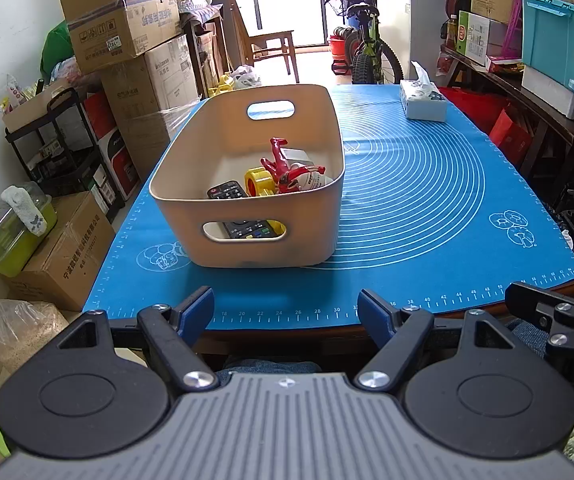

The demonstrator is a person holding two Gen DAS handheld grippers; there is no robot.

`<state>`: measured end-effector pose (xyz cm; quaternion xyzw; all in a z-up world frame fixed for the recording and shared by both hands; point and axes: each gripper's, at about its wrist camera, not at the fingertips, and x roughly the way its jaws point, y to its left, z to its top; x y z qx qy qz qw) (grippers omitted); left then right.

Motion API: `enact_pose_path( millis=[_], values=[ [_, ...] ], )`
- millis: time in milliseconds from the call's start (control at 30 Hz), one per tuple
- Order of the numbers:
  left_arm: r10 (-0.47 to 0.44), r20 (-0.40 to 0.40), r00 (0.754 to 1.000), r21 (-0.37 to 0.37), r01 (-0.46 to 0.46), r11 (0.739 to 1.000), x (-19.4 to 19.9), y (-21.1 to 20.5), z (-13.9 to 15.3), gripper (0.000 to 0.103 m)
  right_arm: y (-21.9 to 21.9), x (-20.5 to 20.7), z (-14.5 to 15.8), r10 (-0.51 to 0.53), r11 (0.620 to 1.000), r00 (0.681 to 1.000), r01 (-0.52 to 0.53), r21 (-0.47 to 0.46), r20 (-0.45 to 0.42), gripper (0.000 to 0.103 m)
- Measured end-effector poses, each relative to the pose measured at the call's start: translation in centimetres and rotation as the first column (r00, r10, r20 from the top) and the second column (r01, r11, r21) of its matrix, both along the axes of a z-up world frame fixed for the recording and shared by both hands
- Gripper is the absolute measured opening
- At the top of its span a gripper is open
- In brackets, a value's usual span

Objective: Organize rigid objects

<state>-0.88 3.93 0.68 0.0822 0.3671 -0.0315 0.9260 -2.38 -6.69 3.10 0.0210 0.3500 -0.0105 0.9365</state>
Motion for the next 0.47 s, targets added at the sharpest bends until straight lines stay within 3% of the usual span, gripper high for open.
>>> enact_pose_path(
  millis=[467],
  values=[
    [-0.004, 0.002, 1.000, 0.002, 0.004, 1.000, -0.03, -0.10, 0.01, 0.079, -0.03, 0.02, 0.02, 0.000, 1.000, 1.000, 0.000, 0.000, 0.000, 0.100]
  ],
)
